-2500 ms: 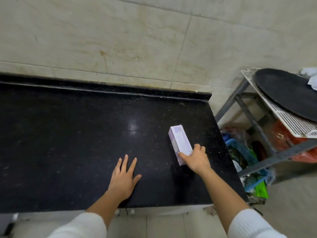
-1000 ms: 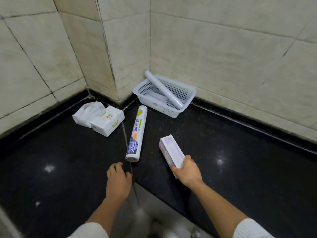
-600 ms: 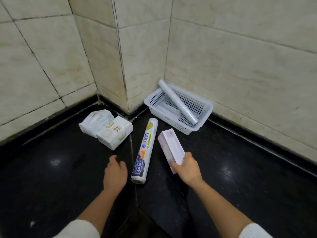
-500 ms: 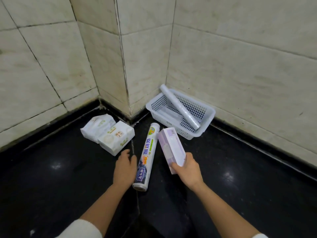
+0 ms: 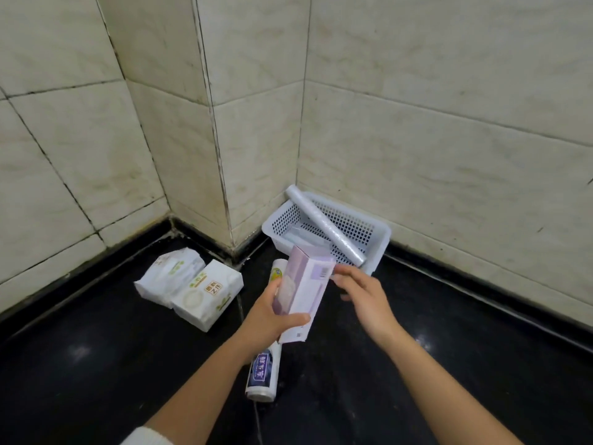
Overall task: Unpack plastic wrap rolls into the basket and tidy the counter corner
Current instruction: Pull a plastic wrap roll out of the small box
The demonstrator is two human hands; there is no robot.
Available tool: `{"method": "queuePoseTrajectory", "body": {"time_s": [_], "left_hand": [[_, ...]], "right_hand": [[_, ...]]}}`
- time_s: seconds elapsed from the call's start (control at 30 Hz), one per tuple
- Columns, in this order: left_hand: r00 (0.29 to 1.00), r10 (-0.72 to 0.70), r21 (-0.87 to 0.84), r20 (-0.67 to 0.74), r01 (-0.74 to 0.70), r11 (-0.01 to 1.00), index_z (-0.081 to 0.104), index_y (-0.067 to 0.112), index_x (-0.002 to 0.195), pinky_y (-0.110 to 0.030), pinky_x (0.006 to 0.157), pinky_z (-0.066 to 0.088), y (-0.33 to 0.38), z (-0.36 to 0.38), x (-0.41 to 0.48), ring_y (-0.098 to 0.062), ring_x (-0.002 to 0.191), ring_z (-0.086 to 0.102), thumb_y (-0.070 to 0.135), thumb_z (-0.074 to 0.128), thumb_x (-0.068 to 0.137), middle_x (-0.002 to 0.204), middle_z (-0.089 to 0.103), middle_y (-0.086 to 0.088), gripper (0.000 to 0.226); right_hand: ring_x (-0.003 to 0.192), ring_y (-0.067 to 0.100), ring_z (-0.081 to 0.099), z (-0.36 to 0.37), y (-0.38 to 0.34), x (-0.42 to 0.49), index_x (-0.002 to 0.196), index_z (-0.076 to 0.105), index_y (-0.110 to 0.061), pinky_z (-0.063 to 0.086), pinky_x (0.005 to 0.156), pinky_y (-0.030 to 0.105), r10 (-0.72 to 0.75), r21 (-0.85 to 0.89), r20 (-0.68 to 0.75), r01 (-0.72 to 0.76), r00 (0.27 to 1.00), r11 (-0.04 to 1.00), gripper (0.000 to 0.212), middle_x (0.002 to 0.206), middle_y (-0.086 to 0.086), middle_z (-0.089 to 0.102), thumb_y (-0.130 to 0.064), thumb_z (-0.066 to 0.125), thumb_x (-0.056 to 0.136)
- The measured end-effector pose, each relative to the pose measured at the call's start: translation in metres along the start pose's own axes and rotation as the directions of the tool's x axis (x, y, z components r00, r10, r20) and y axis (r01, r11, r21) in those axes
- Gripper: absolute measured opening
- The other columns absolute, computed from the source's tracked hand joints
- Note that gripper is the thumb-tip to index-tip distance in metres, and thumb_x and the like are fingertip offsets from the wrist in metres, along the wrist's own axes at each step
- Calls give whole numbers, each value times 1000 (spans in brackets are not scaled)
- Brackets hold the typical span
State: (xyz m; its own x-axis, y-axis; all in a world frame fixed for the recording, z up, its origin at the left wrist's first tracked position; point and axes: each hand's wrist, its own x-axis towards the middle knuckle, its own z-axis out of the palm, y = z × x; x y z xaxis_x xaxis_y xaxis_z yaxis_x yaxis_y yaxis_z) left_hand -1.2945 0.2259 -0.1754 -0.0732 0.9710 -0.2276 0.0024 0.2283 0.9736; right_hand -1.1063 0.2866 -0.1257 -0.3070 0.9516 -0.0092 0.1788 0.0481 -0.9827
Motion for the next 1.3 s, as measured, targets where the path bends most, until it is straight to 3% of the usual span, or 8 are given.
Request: {"method": "queuePoseTrajectory", "body": {"time_s": [0.27, 0.47, 0.57, 0.73, 0.83, 1.1, 1.2, 1.3], "left_hand": [[990, 125, 91, 65, -131, 987, 52, 38, 128, -16, 81, 53, 11, -13, 0, -6, 109, 64, 9, 84, 68, 119, 68, 9, 74], [954, -129, 74, 272, 112, 991, 44, 58, 131, -28, 78, 57, 19, -30, -4, -9, 110, 65, 17, 85, 67, 122, 68, 12, 86], [954, -143, 104, 262, 119, 987, 39, 57, 135, -34, 92, 53, 19, -30, -3, -7, 116, 61, 20, 85, 68, 130, 62, 13, 89], [989, 60, 300, 133, -97, 949, 36, 80, 112, -1, 77, 44, 29, -10, -7, 25, 105, 49, 31, 86, 65, 112, 53, 49, 85], [994, 81, 384, 73, -103, 918, 31, 86, 102, -4, 73, 42, 28, -4, -8, 27, 104, 45, 38, 83, 61, 109, 52, 46, 82], [992, 52, 385, 116, -93, 918, 46, 48, 131, -14, 84, 47, 27, -6, -3, 5, 106, 60, 30, 82, 66, 116, 64, 22, 76], [990, 76, 380, 119, -116, 918, 48, 43, 132, -14, 85, 46, 30, -3, -1, 3, 107, 60, 25, 82, 69, 119, 64, 18, 74], [991, 79, 391, 108, -115, 913, 47, 53, 127, -11, 82, 45, 31, -1, -1, 7, 106, 58, 25, 81, 69, 119, 62, 22, 73]], "right_hand": [[88, 4, 65, -17, -39, 38, 109, 72, -29, 47, 75, 16, -25, -202, 222, 71, 975, 977, 31, 99, -18, 72, -33, 75, 79], [76, 5, 64, -29, -47, 45, 97, 76, -36, 47, 73, 18, 37, -259, 368, 64, 929, 964, 35, 82, -13, 74, -44, 81, 64], [70, 7, 59, -30, -43, 46, 94, 77, -32, 47, 67, 19, 34, -245, 358, 59, 933, 968, 35, 86, -13, 73, -44, 83, 62], [70, 7, 64, -33, -32, 46, 93, 76, -21, 56, 71, 26, 105, -81, 263, -86, 959, 993, 38, 80, 2, 69, -39, 85, 60], [69, 10, 63, -35, -25, 45, 93, 76, -19, 57, 72, 28, 142, -50, 242, -134, 960, 990, 39, 77, 1, 69, -39, 83, 61], [71, 21, 66, -57, -22, 53, 84, 77, -8, 55, 66, 33, 193, 33, 136, -199, 972, 979, 37, 81, 17, 73, -42, 62, 79], [87, 15, 64, -61, -20, 55, 97, 73, -21, 50, 73, 28, 24, -197, -73, -38, 997, 980, 14, 101, 4, 72, -25, 62, 88], [96, 13, 56, -63, -18, 49, 110, 67, -18, 40, 75, 23, -270, -548, -83, 182, 959, 816, 27, 109, -3, 61, -12, 62, 84]]}}
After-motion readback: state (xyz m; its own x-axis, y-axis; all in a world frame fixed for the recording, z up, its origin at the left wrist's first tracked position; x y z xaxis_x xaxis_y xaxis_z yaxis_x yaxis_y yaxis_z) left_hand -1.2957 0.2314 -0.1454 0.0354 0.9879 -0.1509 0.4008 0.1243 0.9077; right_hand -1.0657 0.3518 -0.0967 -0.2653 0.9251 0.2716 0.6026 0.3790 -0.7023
